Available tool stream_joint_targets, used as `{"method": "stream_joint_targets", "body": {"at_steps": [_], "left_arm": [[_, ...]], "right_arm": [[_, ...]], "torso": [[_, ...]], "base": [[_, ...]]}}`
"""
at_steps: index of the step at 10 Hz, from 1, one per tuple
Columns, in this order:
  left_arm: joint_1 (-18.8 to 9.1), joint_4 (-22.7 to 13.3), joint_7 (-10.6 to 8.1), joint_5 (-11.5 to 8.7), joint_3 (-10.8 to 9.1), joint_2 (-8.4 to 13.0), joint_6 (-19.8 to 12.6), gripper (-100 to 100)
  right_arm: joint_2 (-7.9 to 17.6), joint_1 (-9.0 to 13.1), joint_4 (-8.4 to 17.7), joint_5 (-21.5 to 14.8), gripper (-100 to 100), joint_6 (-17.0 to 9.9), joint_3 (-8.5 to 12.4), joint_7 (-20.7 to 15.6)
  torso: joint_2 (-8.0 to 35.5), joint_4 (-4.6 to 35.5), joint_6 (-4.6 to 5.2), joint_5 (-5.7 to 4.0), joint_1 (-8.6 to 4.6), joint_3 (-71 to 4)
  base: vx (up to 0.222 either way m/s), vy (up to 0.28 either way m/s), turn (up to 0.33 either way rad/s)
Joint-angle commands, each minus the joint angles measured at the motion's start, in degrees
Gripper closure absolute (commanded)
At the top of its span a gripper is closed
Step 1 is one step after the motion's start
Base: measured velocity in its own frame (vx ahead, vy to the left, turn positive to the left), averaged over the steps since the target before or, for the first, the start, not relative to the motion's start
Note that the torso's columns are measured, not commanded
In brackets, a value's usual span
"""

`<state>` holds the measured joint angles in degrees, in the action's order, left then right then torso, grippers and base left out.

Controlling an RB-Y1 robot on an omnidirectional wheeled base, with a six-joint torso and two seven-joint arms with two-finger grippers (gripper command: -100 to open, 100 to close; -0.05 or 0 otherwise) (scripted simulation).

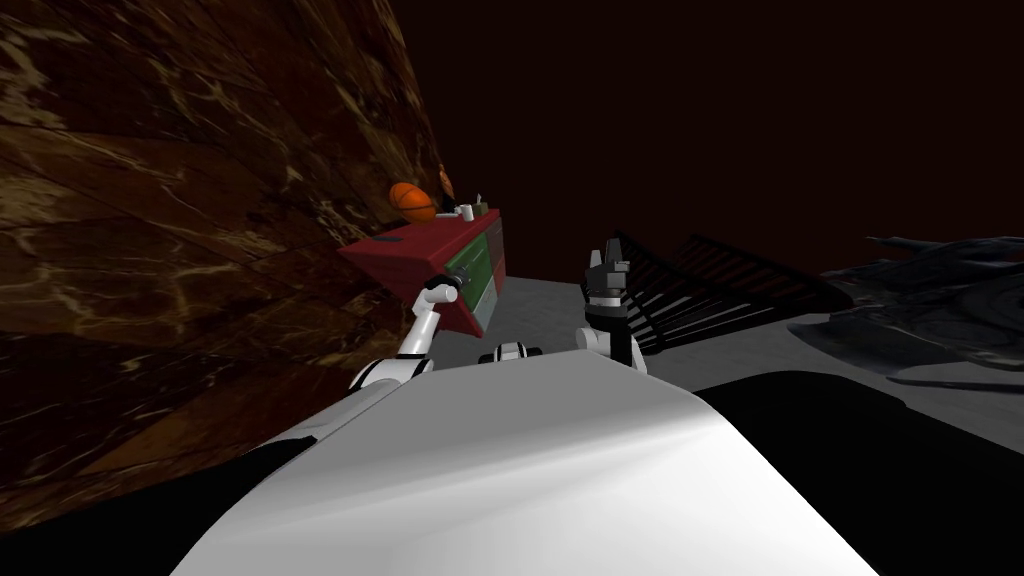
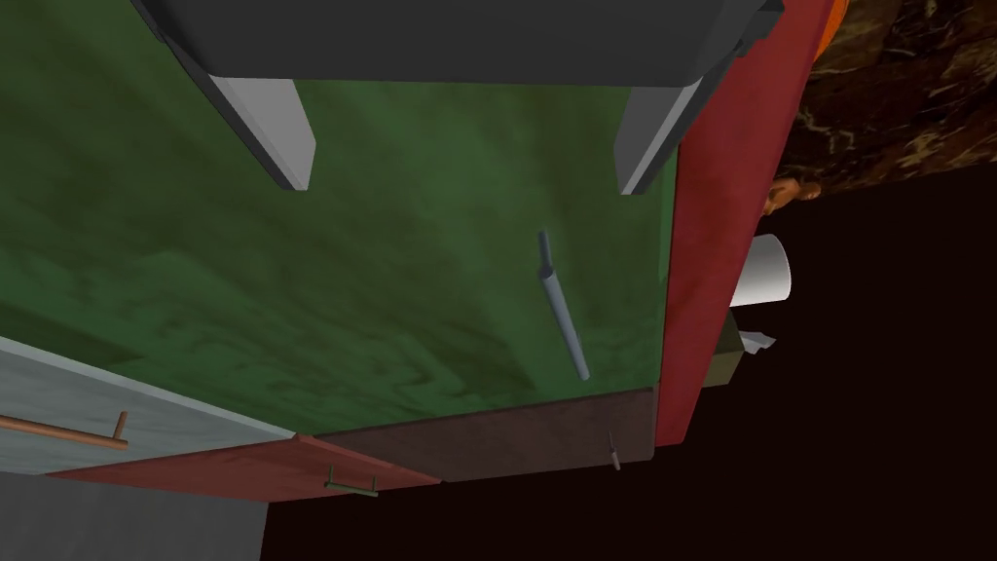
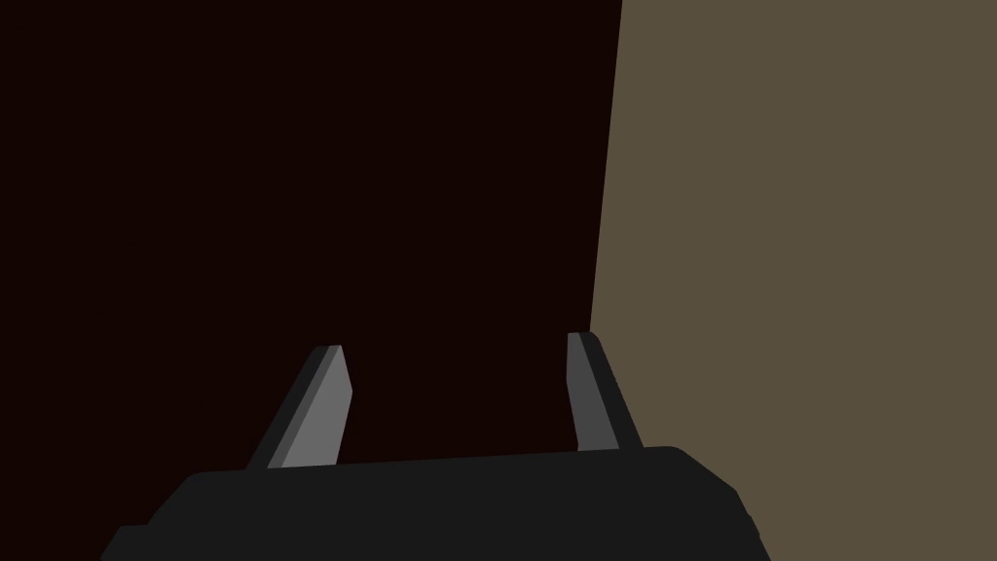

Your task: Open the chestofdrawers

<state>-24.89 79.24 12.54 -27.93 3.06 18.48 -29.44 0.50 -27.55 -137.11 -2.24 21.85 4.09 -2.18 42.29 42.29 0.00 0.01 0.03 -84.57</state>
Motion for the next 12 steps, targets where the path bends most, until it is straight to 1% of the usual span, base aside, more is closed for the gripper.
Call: {"method": "stream_joint_targets", "body": {"at_steps": [1,2,3,4,5,6,7,8,9,10,11,12], "left_arm": [[-3.81,-3.91,0.31,-1.65,0.43,0.92,-4.03,-100],[-4.43,-4.54,0.31,-1.65,0.43,0.92,-4.71,-100],[-6.70,-6.77,0.51,-2.74,0.72,1.59,-6.84,-100],[-7.17,-7.44,0.51,-2.74,0.72,1.59,-7.34,-100],[-9.38,-9.56,0.70,-3.78,1.01,2.30,-9.55,-100],[-9.84,-10.30,0.70,-3.78,1.01,2.30,-9.89,-100],[-12.13,-12.49,0.88,-4.78,1.28,3.06,-12.13,-100],[-12.43,-13.09,0.88,-4.78,1.28,3.06,-12.36,-100],[-14.81,-15.30,1.04,-5.73,1.55,3.85,-14.72,-100],[-14.91,-15.80,1.04,-5.73,1.55,3.85,-14.72,-100],[-17.27,-17.98,1.20,-6.64,1.80,4.65,-16.98,-100],[-17.27,-18.38,1.20,-6.64,1.80,4.65,-16.98,-100]], "right_arm": [[0.00,0.00,0.00,0.00,0,0.00,0.00,0.00],[0.00,0.00,0.00,0.00,0,0.00,0.00,0.00],[0.00,0.00,0.00,0.00,0,0.00,0.00,0.00],[0.00,0.00,0.00,0.00,0,0.00,0.00,0.00],[0.00,0.00,0.00,0.00,0,0.00,0.00,0.00],[0.00,0.00,0.00,0.00,0,0.00,0.00,0.00],[0.00,0.00,0.00,0.00,0,0.00,0.00,0.00],[0.00,0.00,0.00,0.00,0,0.00,0.00,0.00],[0.00,0.00,0.00,0.00,0,0.00,0.00,0.00],[0.00,0.00,0.00,0.00,0,0.00,0.00,0.00],[0.00,0.00,0.00,0.00,0,0.00,0.00,0.00],[0.00,0.00,0.00,0.00,0,0.00,0.00,0.00]], "torso": [[0.01,0.00,-0.01,0.00,-0.02,0.01],[-0.02,0.00,0.00,-0.02,-0.06,-0.01],[0.01,0.00,-0.01,-0.01,-0.03,0.01],[-0.01,0.00,0.00,-0.01,-0.03,-0.01],[0.01,0.00,-0.01,0.00,-0.02,0.00],[0.00,0.00,0.00,-0.01,-0.02,0.00],[0.01,0.00,-0.01,0.00,0.00,0.01],[-0.01,0.00,0.00,0.00,-0.01,-0.01],[0.01,-0.01,-0.01,0.00,-0.02,0.00],[0.00,0.00,0.00,-0.02,-0.05,0.00],[0.01,0.00,-0.01,-0.01,-0.03,0.01],[0.00,0.00,0.00,-0.01,-0.04,0.00]], "base": [[0.040,-0.025,-0.007],[0.033,-0.018,-0.005],[0.039,-0.021,-0.008],[0.034,-0.019,-0.004],[0.036,-0.018,-0.007],[0.033,-0.011,-0.005],[0.038,-0.010,-0.006],[0.034,-0.011,-0.004],[0.036,-0.017,-0.004],[0.031,-0.014,-0.004],[0.034,-0.018,-0.006],[0.028,-0.016,-0.003]]}}
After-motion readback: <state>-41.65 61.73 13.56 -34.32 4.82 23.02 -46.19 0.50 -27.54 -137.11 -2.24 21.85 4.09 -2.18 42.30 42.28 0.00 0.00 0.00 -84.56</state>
